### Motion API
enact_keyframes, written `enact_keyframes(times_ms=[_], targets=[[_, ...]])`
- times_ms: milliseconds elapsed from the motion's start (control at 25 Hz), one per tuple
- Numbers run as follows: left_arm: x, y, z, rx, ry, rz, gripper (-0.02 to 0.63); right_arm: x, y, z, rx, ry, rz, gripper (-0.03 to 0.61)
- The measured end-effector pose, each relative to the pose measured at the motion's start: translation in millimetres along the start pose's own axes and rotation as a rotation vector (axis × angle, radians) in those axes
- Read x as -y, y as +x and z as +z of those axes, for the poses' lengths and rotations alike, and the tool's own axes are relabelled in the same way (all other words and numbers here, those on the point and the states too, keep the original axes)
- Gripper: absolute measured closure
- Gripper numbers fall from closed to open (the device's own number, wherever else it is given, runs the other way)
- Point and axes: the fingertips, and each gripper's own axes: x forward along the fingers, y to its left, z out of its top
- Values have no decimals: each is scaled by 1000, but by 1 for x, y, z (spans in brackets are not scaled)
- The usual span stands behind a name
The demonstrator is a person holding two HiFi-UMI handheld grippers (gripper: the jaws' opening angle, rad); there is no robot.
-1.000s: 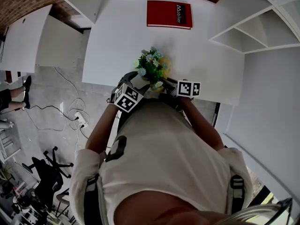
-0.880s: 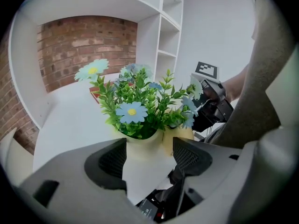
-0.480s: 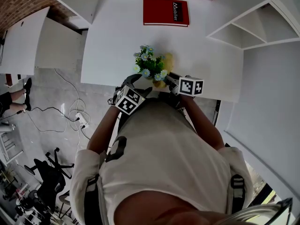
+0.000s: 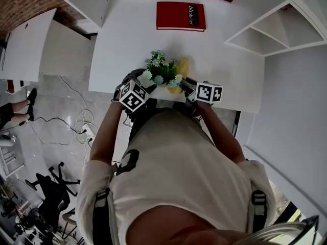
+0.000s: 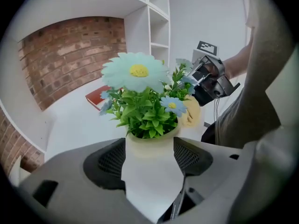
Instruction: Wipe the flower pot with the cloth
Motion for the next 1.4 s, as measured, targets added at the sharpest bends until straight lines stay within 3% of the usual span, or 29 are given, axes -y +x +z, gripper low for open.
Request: enact_keyframes(times_ms=[120,400,560,760,960,1160,1400], targets=[[5,4,4,16,-19,-7,287,5,4,-9,-35,25,-9,477],[11,8,12,80,-134,72,287,12,10,-38,-135,40,-28,477],[11,5,9,82,-151,32,287,22,8,-53,-203,54,-73,474],[-2,-8,-2,46,-115,-45,287,21,4,-42,-184,33,-79,474],[-9,-2,6,39,-57,-31,287,0,2,-14,-114,6,-38,474],[4,10,13,66,-77,-29,287,-5,2,-6,-67,11,-19,474],[11,13,16,88,-135,48,287,5,5,-39,-142,30,-45,476]])
